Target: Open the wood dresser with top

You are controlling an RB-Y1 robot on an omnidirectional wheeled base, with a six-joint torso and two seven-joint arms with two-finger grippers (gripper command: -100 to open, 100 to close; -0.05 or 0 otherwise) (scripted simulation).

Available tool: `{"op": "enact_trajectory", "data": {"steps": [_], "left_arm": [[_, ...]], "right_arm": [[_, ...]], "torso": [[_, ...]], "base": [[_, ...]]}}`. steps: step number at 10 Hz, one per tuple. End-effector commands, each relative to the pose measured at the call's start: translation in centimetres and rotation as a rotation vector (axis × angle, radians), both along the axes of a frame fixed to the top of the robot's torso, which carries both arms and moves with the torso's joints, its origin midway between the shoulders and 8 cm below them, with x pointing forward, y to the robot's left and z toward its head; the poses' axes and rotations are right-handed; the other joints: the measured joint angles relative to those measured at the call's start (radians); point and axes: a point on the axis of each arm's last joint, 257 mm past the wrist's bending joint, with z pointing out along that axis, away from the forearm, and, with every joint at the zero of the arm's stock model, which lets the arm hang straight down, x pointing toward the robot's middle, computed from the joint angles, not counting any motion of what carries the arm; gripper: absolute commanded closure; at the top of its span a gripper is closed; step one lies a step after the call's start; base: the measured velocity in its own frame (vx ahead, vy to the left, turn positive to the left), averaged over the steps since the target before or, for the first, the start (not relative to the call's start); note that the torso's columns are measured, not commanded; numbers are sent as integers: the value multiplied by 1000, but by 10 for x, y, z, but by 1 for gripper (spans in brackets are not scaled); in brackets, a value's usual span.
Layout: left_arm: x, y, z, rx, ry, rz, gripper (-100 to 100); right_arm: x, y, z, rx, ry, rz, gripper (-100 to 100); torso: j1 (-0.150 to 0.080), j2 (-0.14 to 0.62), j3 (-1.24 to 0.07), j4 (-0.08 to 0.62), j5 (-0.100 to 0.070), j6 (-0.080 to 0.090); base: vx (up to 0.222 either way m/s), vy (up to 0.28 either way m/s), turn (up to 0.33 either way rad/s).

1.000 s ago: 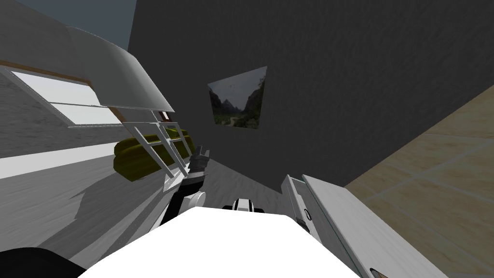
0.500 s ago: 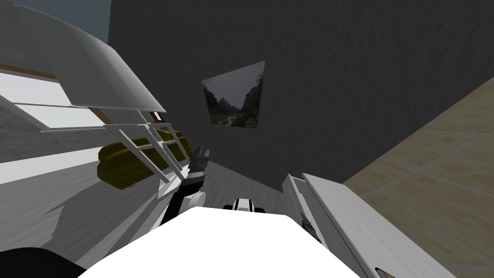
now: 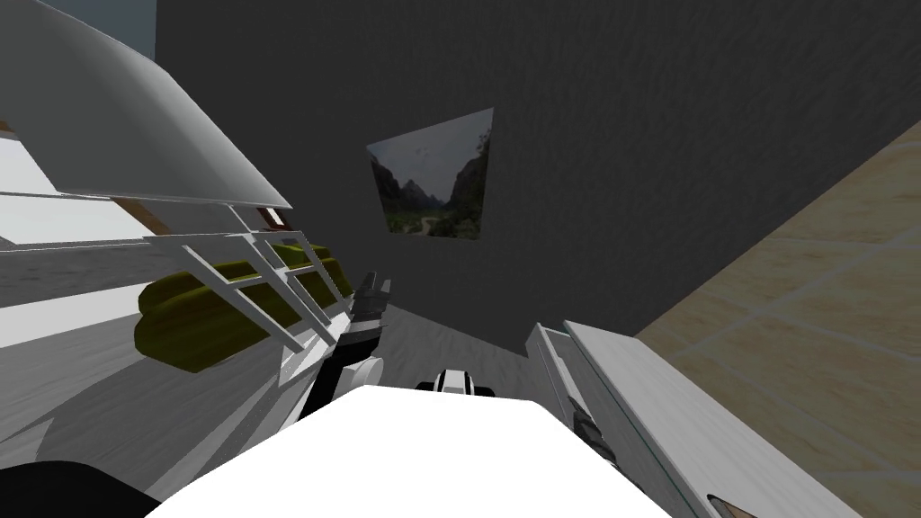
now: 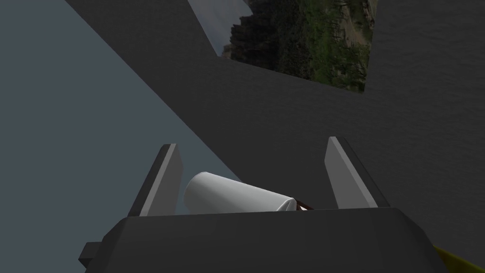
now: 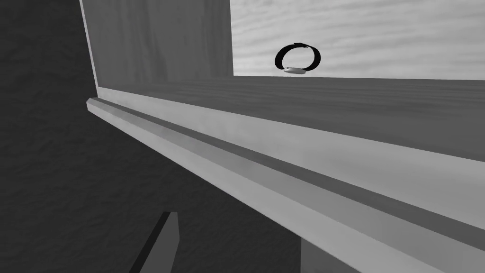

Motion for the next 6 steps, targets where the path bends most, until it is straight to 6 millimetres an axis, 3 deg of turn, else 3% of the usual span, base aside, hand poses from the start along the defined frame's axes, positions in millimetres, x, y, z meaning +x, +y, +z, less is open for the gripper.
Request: {"op": "enact_trajectory", "data": {"steps": [1, 6], "left_arm": [[0, 0, 0, 0, 0, 0, 0], [0, 0, 0, 0, 0, 0, 0]], "right_arm": [[-1, 1, 0, 2, 3, 1, 0], [-3, 2, -2, 5, 8, 1, 0]], "torso": [[0, 2, 2, 0, -1, -1], [-3, -2, 1, -2, -4, 0]], "base": [[6, 2, 3], [0, 0, 0]]}}
